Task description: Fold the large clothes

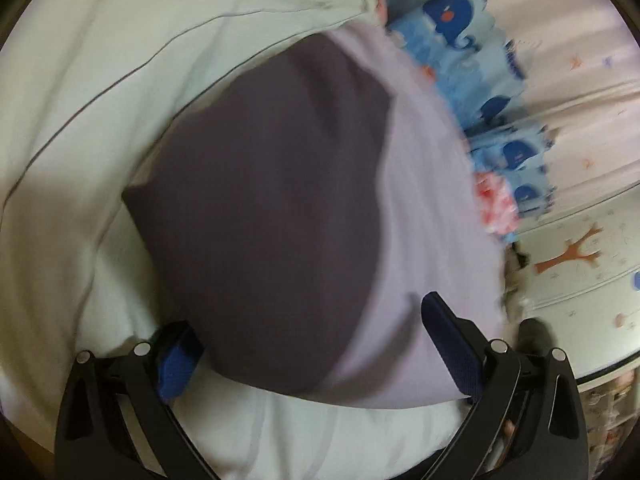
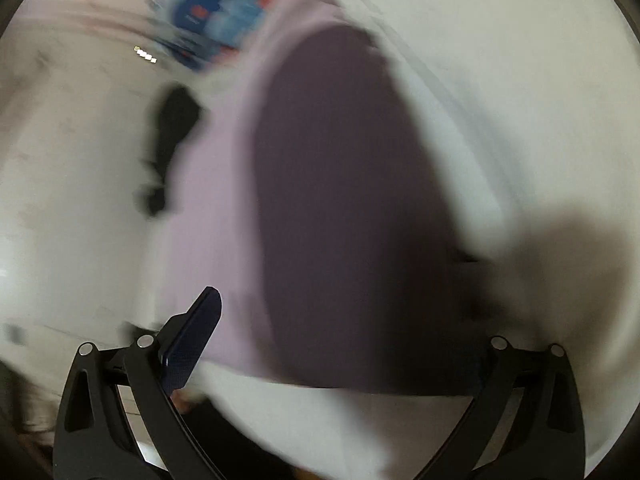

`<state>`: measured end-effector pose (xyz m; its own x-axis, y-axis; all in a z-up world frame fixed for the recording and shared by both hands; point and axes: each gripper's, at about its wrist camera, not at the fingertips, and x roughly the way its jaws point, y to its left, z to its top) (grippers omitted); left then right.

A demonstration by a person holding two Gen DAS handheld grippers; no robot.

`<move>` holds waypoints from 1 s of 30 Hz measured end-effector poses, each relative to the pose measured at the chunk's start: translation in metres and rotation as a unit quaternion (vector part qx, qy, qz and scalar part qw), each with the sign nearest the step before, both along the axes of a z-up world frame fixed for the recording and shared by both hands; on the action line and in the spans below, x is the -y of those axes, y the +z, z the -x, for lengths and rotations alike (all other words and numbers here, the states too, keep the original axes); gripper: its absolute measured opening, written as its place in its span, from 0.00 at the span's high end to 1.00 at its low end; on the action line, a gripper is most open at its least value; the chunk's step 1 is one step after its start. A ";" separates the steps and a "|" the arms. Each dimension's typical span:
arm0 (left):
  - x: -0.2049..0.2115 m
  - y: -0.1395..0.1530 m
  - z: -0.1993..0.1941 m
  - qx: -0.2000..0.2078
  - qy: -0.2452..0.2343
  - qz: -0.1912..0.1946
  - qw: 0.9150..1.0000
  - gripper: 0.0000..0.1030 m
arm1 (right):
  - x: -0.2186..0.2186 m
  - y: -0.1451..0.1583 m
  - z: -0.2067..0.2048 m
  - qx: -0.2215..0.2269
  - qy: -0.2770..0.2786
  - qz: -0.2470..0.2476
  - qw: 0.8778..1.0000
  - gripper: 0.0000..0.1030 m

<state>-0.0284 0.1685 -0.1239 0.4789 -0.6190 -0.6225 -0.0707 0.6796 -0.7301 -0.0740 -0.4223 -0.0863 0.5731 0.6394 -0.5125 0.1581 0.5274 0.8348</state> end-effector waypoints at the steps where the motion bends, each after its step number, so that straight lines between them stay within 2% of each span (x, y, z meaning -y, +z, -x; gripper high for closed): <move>1: 0.000 -0.001 -0.003 -0.005 0.004 0.000 1.000 0.07 | 0.002 0.005 0.003 0.022 -0.012 -0.016 1.000 0.06; 2: 0.001 -0.005 -0.009 -0.013 0.003 0.001 1.000 0.07 | 0.003 0.002 0.001 0.025 -0.009 -0.018 1.000 0.06; 4: -0.001 -0.005 -0.014 -0.019 0.017 0.017 1.000 0.07 | 0.001 -0.017 -0.012 -0.017 0.010 -0.004 1.000 0.07; 6: -0.003 0.000 -0.012 -0.009 0.030 0.036 0.999 0.07 | -0.003 -0.015 -0.014 -0.015 0.004 0.009 1.000 0.07; 9: 0.009 -0.009 -0.021 -0.014 0.016 0.000 1.000 0.07 | -0.005 -0.014 -0.019 -0.021 0.004 0.005 1.000 0.06; 10: 0.014 -0.009 -0.021 -0.011 0.013 -0.013 1.000 0.07 | -0.006 -0.013 -0.016 -0.018 -0.002 -0.004 1.000 0.09; 12: 0.016 -0.005 -0.019 -0.009 0.017 -0.015 1.000 0.14 | -0.002 0.000 -0.012 0.016 -0.009 -0.012 1.000 0.23; 14: 0.012 -0.002 -0.022 -0.015 0.028 0.003 1.000 0.33 | -0.001 0.010 -0.008 0.028 -0.015 0.004 0.999 0.48; 17: 0.013 0.014 -0.026 -0.003 0.020 0.006 1.000 0.48 | -0.003 0.024 -0.007 0.041 -0.019 0.023 0.999 0.60; 21: 0.016 0.048 -0.012 0.031 0.004 0.019 0.999 0.54 | -0.002 0.055 0.012 0.074 -0.020 0.043 0.996 0.67; 23: 0.016 0.073 0.007 0.058 -0.007 0.026 0.998 0.55 | -0.008 0.078 0.027 0.099 -0.015 0.046 0.994 0.68; 26: 0.007 0.095 0.039 0.081 -0.022 0.032 0.996 0.55 | -0.016 0.111 0.064 0.127 -0.002 0.047 0.991 0.68; 28: -0.003 0.086 0.055 0.069 -0.026 0.031 0.997 0.51 | -0.016 0.110 0.095 0.118 0.013 0.057 0.991 0.68; 30: -0.004 0.056 0.067 0.033 -0.037 0.009 0.999 0.44 | -0.020 0.086 0.115 0.069 0.039 0.070 0.994 0.63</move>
